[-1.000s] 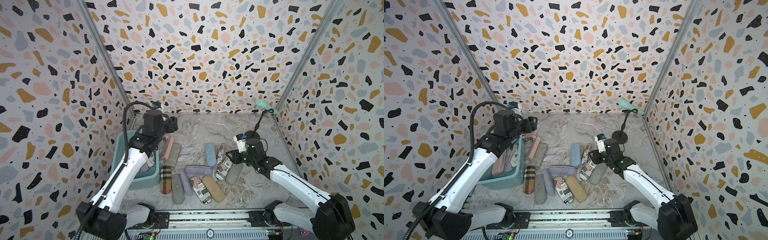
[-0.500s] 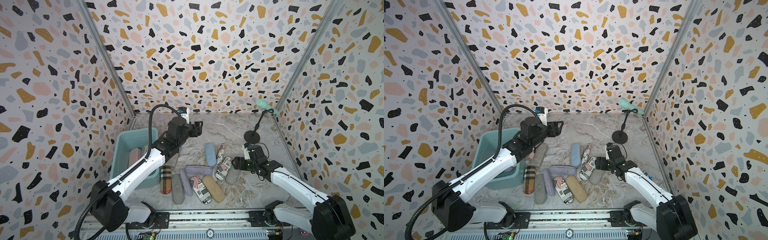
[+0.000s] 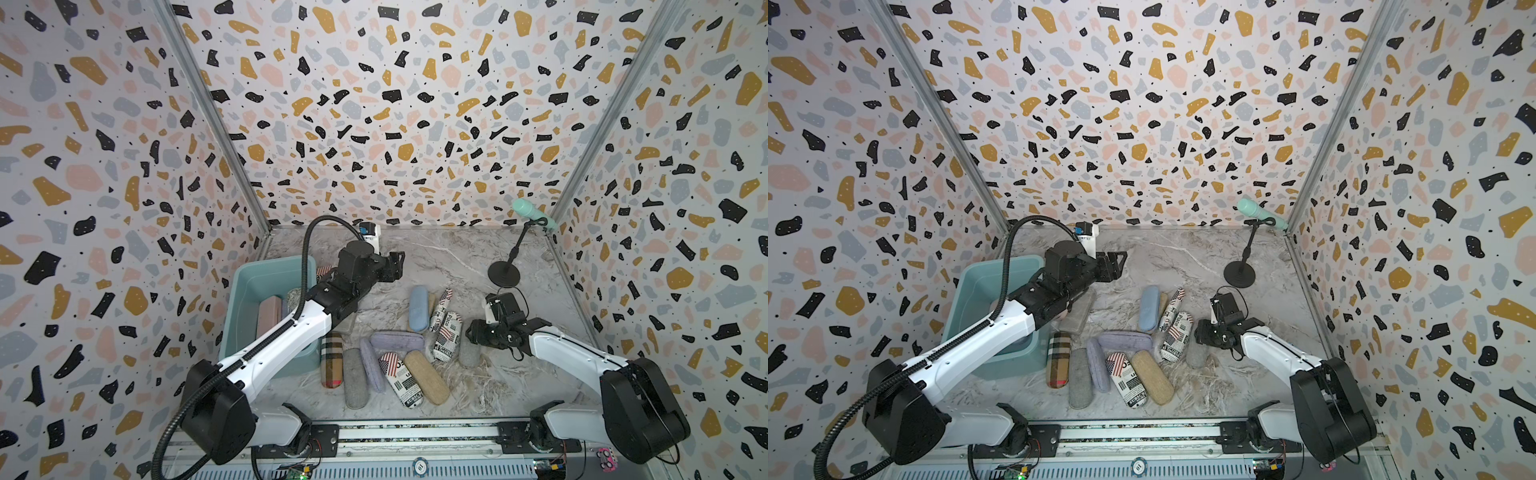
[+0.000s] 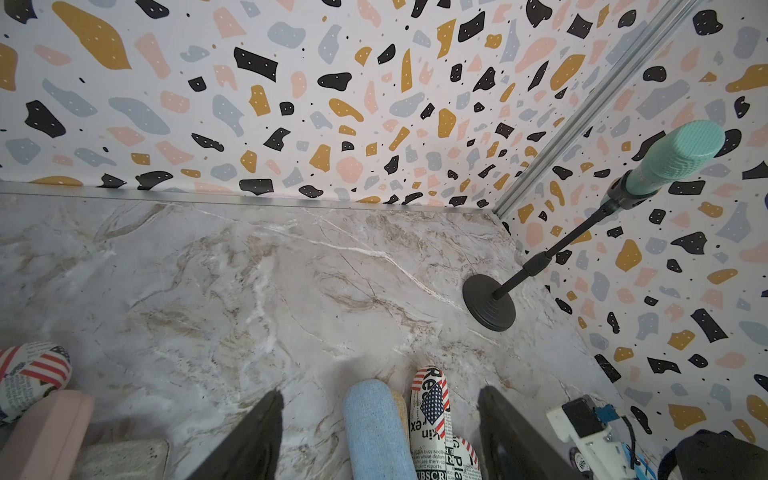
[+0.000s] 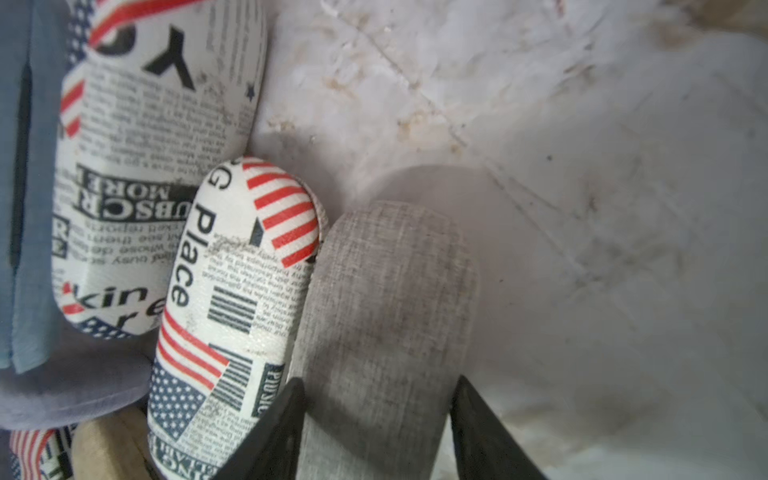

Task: Put the glasses cases into the storage boxes
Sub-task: Move the glasses case to the center of the board.

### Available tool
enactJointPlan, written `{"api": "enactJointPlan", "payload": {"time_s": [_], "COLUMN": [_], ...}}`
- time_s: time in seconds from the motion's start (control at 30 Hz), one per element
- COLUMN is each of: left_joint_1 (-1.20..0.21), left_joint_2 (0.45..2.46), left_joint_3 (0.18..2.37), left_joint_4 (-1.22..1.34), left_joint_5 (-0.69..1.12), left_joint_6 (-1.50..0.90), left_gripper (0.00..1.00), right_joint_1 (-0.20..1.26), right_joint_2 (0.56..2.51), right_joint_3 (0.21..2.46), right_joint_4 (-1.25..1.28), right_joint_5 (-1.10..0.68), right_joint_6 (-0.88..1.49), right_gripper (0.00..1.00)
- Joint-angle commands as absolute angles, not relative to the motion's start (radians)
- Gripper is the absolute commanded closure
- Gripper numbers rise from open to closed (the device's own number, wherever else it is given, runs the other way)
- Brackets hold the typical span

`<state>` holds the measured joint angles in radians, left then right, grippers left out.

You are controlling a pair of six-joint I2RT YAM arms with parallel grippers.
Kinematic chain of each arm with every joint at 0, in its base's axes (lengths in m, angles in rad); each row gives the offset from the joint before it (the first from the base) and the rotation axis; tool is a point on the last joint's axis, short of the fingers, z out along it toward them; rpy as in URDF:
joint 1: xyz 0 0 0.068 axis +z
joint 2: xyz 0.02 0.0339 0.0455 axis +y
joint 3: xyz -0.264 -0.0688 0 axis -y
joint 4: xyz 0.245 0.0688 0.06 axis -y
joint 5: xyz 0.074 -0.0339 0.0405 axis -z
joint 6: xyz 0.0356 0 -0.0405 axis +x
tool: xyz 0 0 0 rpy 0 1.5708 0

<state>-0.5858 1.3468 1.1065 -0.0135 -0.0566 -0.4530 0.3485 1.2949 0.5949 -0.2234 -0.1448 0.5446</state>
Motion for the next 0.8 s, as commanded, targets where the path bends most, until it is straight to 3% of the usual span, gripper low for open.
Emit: {"api": "enactJointPlan", "payload": {"time_s": [0.0, 0.4, 0.63, 0.77], "left_joint_1": [-0.591, -0.591, -0.591, -0.591], "left_joint_2": [1.349, 1.34, 1.333, 1.335], "left_joint_3": [1.11, 1.102, 1.101, 1.104], "left_joint_4": [0.014, 0.005, 0.003, 0.002], "left_joint_5": [-0.029, -0.066, -0.075, -0.074], "left_joint_6": [-0.443, -0.415, -0.414, -0.415], "left_gripper": [0.26, 0.26, 0.25, 0.25], "right_joint_1": [0.287, 0.181, 0.196, 0.296], "right_joint_2": [1.299, 1.558, 1.389, 1.295], "right_joint_3": [0.571, 0.783, 0.741, 0.67], "right_joint_4": [-0.199, -0.111, -0.227, -0.284], "right_joint_5": [-0.105, -0.15, -0.136, -0.112], "right_joint_6": [0.492, 0.398, 0.394, 0.42], "right_gripper": [0.52, 0.45, 0.14, 0.1]}}
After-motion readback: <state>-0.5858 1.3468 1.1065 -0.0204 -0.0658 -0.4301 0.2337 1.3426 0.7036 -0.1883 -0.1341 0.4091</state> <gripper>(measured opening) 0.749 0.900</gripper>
